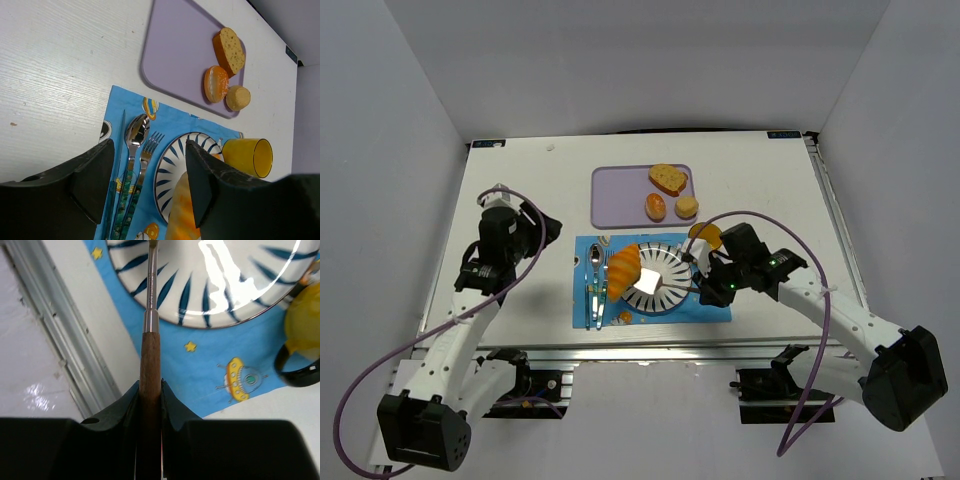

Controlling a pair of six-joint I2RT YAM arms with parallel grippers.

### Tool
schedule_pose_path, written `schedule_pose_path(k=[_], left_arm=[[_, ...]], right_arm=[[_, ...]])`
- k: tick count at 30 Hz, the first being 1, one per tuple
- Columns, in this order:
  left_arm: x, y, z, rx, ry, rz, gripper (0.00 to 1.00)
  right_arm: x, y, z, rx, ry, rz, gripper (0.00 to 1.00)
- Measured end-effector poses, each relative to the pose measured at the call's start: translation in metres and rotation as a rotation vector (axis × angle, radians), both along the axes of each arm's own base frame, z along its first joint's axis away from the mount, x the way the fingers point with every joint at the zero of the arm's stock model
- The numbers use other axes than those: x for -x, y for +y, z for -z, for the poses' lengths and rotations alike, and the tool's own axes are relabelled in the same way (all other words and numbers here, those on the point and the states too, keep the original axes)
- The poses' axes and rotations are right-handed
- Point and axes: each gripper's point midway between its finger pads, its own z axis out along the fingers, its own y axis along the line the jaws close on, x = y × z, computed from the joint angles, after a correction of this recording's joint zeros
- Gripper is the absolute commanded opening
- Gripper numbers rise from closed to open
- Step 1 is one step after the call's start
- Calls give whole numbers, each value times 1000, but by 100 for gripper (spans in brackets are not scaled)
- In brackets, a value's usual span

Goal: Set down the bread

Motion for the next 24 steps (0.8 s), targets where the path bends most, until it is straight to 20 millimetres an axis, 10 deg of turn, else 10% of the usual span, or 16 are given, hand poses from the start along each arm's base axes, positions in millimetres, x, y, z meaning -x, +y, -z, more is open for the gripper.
schedule_pose_path(k=[24], left_arm=[[15, 2, 1, 4, -15, -1, 68]], right_arm=[[7, -52, 13, 251, -6, -42, 0]])
